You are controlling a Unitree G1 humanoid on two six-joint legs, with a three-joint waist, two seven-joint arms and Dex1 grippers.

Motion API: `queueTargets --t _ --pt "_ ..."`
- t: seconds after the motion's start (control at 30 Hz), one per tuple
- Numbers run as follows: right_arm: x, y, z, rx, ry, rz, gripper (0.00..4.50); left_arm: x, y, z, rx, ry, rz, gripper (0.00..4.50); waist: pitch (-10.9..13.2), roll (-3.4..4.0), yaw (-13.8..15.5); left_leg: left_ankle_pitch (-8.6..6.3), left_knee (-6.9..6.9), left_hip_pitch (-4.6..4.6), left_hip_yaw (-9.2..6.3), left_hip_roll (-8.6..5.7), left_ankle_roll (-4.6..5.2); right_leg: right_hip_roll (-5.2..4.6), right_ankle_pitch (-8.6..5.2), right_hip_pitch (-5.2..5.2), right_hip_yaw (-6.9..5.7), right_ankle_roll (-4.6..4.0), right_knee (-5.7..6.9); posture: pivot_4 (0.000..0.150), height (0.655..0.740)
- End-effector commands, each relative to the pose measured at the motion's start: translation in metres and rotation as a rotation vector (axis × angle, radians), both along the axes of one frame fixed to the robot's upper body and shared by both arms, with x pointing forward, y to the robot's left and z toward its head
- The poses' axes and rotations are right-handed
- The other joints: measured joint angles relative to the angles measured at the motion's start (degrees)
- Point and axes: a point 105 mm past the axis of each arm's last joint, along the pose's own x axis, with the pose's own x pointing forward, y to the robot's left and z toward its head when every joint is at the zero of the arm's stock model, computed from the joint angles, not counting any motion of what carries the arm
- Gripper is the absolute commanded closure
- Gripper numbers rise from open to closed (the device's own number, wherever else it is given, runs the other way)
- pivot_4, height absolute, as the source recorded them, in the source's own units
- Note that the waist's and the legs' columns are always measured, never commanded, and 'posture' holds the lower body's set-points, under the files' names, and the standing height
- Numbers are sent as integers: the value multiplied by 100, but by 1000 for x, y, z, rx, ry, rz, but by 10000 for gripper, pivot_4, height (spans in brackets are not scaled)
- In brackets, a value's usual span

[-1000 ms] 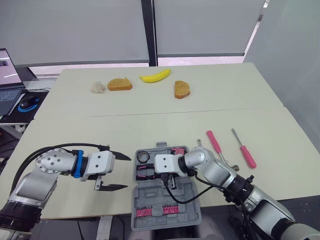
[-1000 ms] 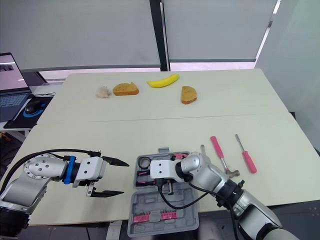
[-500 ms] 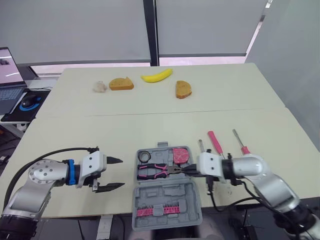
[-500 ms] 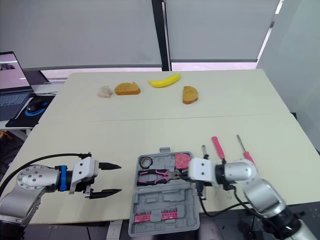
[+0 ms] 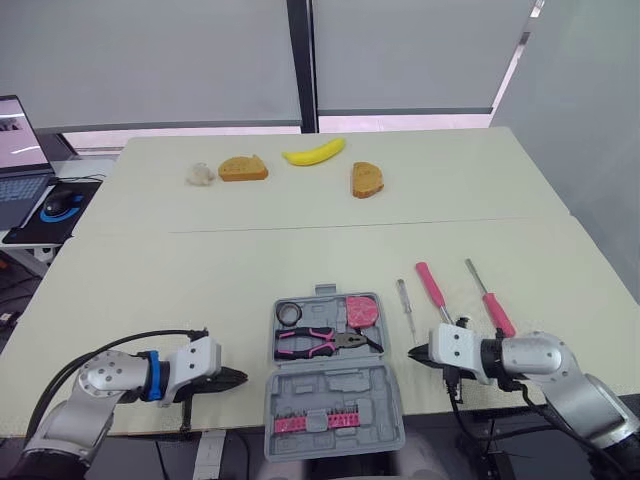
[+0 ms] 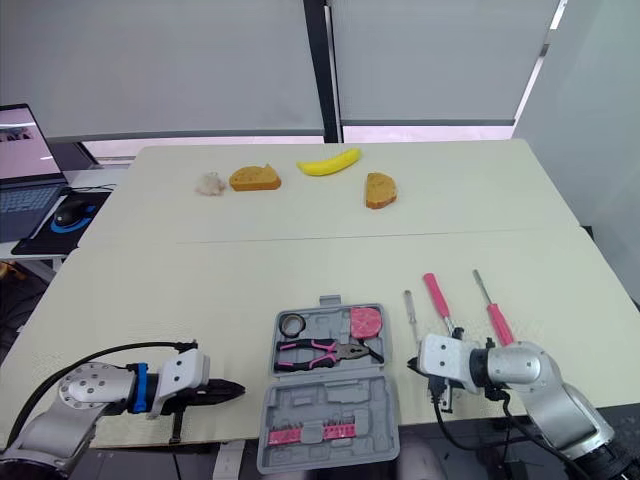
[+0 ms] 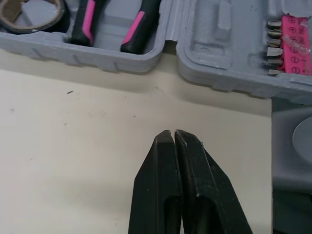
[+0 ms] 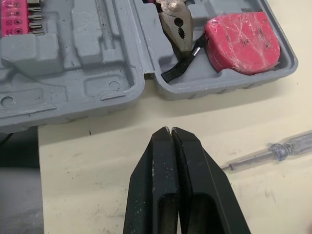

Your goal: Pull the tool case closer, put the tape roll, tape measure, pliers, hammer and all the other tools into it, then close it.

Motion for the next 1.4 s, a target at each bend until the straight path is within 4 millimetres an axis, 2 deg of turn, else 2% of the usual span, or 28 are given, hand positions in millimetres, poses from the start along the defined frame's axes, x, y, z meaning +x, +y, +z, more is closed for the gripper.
queueTargets --t 0.03,0.2,0.47,0.77,0.97,1.4 --pt "4 10 -6 5 1 20 45000 10 -13 -2 0 -45 -20 44845 0 0 0 0 1 2 0 -1 0 0 0 2 0 0 0 1500 7400" --pt "6 17 -18 3 22 20 45000 16 -23 -8 -3 -59 -30 44845 -1 -2 3 0 3 1 2 -4 0 0 0 1 2 1 2 1500 7400" --pt "-1 25 -36 7 55 37 45000 20 -32 -13 -7 -78 -37 44845 -6 -2 3 0 2 14 0 -3 0 0 0 11 1 0 2 1500 7400" --pt "7 47 -32 43 34 71 45000 20 -43 -14 -21 -85 -54 44845 -14 -4 -3 0 -2 29 -1 -1 0 2 0 21 2 0 3 1500 7400" --pt "13 49 -27 46 12 62 45000 32 -51 -9 -37 -109 -52 44845 -17 0 27 0 2 30 -2 -3 0 2 0 23 1 1 3 1500 7400" --pt "42 46 -24 3 -22 -90 45000 67 -59 -9 -10 -145 -39 44845 -24 3 98 1 5 38 0 -7 -1 2 1 26 2 2 11 1500 7400"
